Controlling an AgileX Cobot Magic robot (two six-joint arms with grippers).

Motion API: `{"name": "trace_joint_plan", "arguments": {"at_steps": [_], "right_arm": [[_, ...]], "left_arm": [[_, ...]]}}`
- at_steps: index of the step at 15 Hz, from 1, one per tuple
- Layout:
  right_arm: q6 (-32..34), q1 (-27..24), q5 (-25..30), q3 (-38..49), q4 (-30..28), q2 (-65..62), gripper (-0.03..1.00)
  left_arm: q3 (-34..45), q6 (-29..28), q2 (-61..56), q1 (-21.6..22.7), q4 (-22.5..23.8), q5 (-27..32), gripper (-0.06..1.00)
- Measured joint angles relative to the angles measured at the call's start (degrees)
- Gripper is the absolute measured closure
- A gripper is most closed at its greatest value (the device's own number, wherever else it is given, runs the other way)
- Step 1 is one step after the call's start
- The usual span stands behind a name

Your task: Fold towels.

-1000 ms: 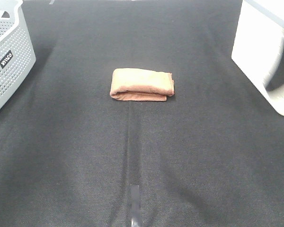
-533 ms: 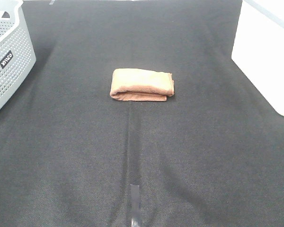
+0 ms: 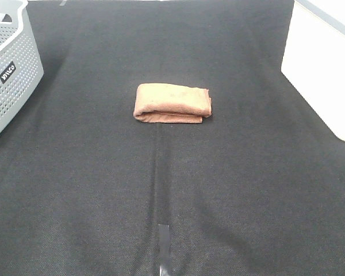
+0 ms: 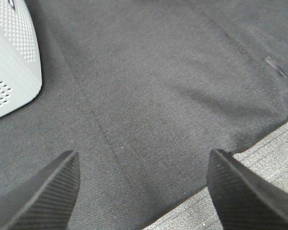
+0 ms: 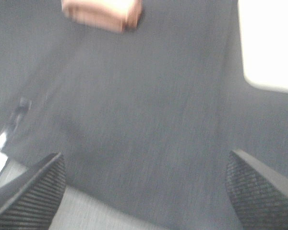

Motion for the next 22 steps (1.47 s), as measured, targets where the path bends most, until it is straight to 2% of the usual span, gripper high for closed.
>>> {"name": "trace_joint_plan", "arguments": {"at_steps": [12,14,15,19,21,22], "right_arm": [[0.9,0.0,-1.3,0.3,0.2,-0.9,0.12],[0.9,0.0,-1.3,0.3,0.2,-0.9,0.12],[0.9,0.0,-1.3,0.3,0.2,-0.9,0.12],[0.9,-0.3,-1.3,0.3,0.2,-0.9,0.12],[0.9,-4.2,-1.3,0.3,0.2,-0.9,0.12],[0.9,-8.2,-1.3,0.3,0.2,-0.9,0.12]], "left_arm": [[0.1,0.9,0.0,0.5,-1.3,-0.1,0.24],[0.1,0.9,0.0,4.5,-1.3,-0.1,0.24],[0.1,0.9,0.0,4.5,-1.3,-0.1,0.24],[0.1,0.9,-4.6,14.8,-1.3,-0.1,0.24],[0.1,0.9,-9.1,16.1,-1.3,-0.1,0.24],[0.1,0.9,-10.5,16.2,-1.4,-0.1,0.24]]}}
